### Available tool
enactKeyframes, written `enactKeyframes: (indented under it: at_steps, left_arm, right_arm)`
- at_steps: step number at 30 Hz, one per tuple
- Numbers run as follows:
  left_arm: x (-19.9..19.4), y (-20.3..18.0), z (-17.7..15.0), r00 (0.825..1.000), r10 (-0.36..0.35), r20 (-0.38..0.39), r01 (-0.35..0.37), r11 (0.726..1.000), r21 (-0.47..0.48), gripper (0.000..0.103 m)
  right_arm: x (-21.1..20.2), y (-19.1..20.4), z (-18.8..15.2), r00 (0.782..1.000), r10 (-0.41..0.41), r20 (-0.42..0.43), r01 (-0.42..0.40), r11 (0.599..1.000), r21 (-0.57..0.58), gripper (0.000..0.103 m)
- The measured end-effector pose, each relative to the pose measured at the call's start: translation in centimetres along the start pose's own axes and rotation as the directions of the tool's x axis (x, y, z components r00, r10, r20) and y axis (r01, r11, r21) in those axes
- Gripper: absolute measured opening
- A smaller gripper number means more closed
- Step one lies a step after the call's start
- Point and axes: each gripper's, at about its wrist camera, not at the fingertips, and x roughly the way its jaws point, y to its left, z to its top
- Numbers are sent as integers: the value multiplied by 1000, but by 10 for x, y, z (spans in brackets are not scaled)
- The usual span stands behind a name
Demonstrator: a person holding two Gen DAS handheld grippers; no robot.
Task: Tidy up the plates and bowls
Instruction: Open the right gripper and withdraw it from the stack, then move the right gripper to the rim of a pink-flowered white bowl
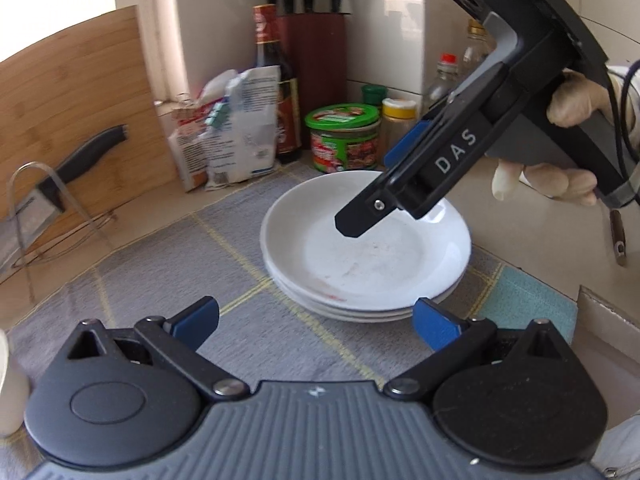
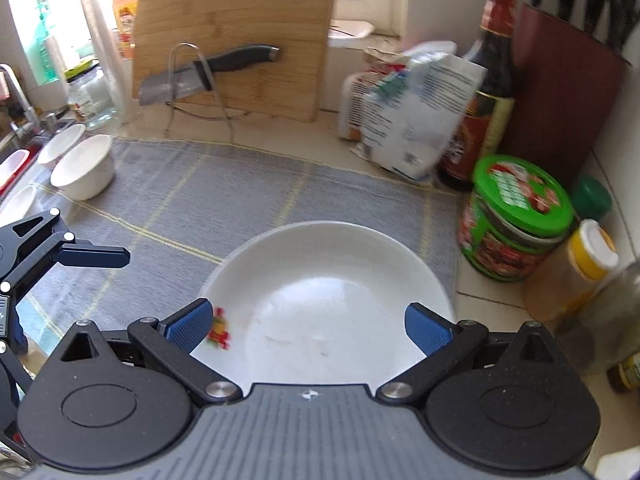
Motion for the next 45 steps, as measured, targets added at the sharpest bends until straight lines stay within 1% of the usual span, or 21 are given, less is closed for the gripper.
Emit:
enactKeyframes:
  at_steps: [3,6,8,10,15,21,24,26,29,33,35,37,40,41,45]
  left_arm:
    - [-17,12,-9,999,45,12,-44,997,-71,102]
    - [-33,24,-22,995,100,8,-98,986,-133,102]
    - [-42,33,-32,991,131,-7,-130,977,-170,102]
    - [-52,42,-43,986,163,-23,-164,965,-202,102]
    - [-78,59,-73,969,237,-66,-246,937,-247,102]
    - [-105,81,-113,944,306,-124,-330,892,-308,102]
    - [-118,92,-132,924,350,-156,-382,865,-326,102]
    - [-127,101,-145,915,366,-173,-404,847,-346,102]
    - [-139,112,-161,897,392,-203,-441,821,-364,102]
    - [-157,133,-181,875,430,-222,-484,783,-392,102]
    - [-162,144,-186,867,447,-220,-498,769,-401,102]
    - [-167,155,-189,864,457,-210,-503,762,-408,102]
    - [-169,170,-192,868,457,-194,-495,767,-409,102]
    - [-169,173,-192,869,458,-186,-493,770,-404,102]
    - [-162,184,-190,882,443,-161,-470,801,-370,102]
  right_arm:
    - [5,22,5,999,29,18,-28,999,-24,103]
    - [11,46,10,997,68,37,-67,997,-32,103]
    - [17,62,13,995,88,48,-86,996,-31,103]
    - [21,81,15,994,91,68,-88,995,-46,103]
    - [34,126,23,985,153,81,-149,987,-57,103]
    - [56,179,30,976,198,84,-188,975,-116,103]
    - [68,200,30,965,252,72,-245,964,-103,103]
    - [76,215,31,956,286,60,-280,956,-89,103]
    - [84,237,35,946,320,51,-314,945,-90,103]
    - [90,266,45,933,356,48,-347,929,-132,103]
    - [94,280,51,928,370,38,-360,920,-158,103]
    - [98,294,56,926,376,33,-364,913,-184,103]
    - [104,312,64,924,380,28,-365,905,-220,103]
    - [106,317,66,924,382,26,-366,902,-229,103]
    - [114,330,73,920,392,18,-376,895,-238,103]
